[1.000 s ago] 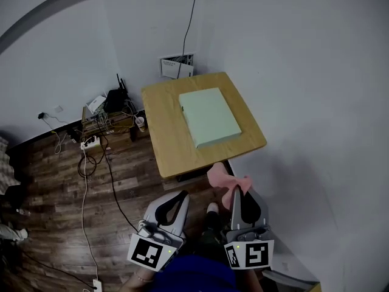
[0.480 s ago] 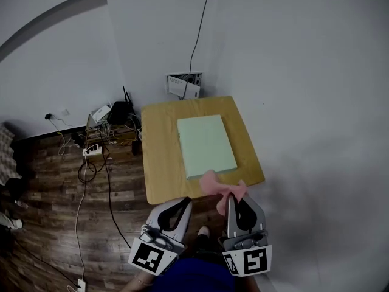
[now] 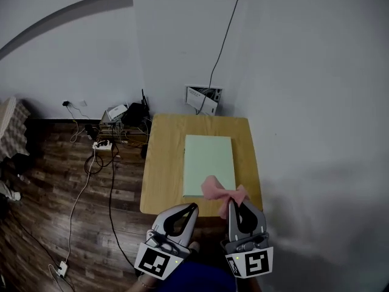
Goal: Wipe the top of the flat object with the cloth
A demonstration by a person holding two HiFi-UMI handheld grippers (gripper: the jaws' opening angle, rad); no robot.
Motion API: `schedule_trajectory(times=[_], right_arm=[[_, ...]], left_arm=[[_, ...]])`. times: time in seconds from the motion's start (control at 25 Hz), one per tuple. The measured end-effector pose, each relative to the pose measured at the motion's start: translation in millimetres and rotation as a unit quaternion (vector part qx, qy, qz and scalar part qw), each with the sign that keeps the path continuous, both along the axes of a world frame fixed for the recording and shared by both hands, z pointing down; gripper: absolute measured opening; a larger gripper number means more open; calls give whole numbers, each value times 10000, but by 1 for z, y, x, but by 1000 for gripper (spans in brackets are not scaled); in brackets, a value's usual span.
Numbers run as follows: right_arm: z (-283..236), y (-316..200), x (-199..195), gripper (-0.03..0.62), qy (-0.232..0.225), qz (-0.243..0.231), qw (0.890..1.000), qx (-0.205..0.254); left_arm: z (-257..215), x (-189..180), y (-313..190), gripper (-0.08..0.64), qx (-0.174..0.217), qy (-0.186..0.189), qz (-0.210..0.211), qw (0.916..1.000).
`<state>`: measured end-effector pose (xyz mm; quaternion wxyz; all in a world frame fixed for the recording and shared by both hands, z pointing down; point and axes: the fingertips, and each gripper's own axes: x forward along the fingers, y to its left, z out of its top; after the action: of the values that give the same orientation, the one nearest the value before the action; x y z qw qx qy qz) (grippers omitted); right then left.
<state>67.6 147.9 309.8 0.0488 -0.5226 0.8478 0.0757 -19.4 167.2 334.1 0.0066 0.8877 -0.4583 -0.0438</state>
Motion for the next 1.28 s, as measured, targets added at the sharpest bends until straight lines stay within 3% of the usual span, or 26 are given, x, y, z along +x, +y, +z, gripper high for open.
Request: schedule_trajectory(times=[0.28, 0.44, 0.64, 1.2, 1.28], right_arm=[[8, -31, 3, 18, -8, -251, 9997, -29], [9, -44, 8, 20, -30, -155, 9999, -63], [15, -63, 18, 20, 24, 171, 9998, -112], [16, -149, 29, 20, 56, 1053, 9943, -183], [18, -165, 25, 20, -1, 1096, 9938, -206]], left_arm=[[12, -6, -14, 5, -140, -184, -418, 9989], [17, -7, -28, 3, -174, -261, -431, 9986], [33, -5, -58, 5, -342, -222, -207, 9990], [78, -4, -182, 5, -500, -636, 576, 9951], [95, -8, -197, 39, -563, -734, 682, 9934]])
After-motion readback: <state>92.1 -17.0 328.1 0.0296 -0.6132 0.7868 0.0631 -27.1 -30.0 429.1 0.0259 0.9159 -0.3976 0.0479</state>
